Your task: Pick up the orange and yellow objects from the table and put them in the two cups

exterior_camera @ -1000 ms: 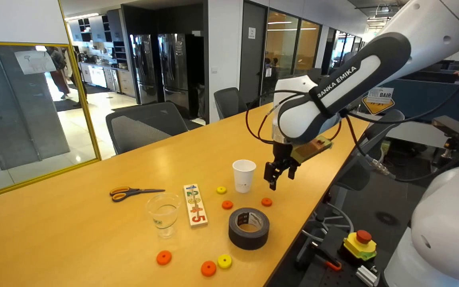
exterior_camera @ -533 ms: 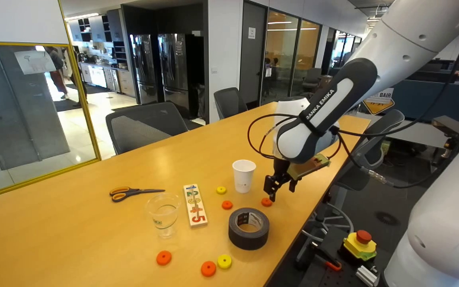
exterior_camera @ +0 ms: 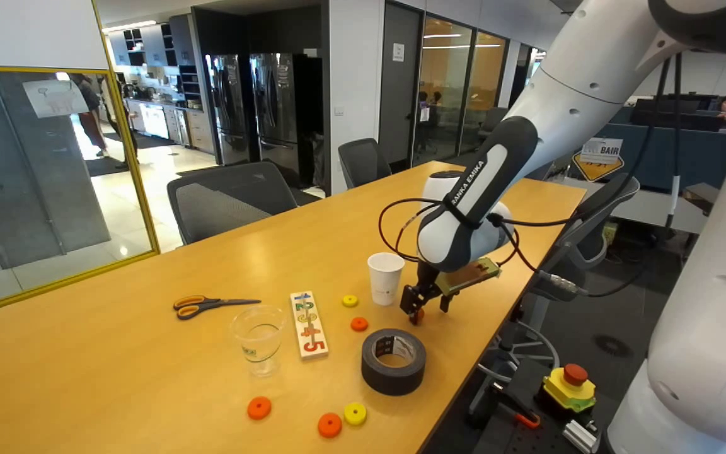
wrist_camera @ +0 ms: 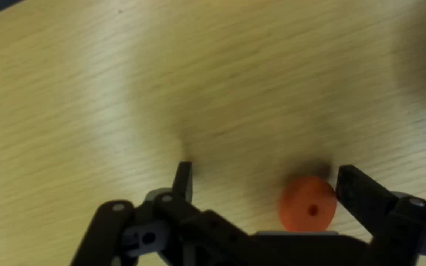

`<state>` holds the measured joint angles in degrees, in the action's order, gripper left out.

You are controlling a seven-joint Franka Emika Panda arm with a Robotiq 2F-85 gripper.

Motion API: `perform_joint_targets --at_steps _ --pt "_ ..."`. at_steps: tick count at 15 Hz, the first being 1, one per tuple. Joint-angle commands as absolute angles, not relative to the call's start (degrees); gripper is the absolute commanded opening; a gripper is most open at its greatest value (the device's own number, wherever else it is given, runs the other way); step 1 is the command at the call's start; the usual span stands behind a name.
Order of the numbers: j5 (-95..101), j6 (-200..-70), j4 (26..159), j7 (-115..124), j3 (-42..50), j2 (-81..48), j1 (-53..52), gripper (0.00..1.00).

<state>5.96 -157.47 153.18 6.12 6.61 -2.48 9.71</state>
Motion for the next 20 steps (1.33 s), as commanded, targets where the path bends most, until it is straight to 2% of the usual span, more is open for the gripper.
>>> perform_joint_targets --at_steps 1,20 --pt "3.42 -158.94 150.16 4.03 6.46 -4.94 8.23 1.0" --pt "0.42 -157.44 148.91 1.98 5.95 -5.76 7.06 1.0"
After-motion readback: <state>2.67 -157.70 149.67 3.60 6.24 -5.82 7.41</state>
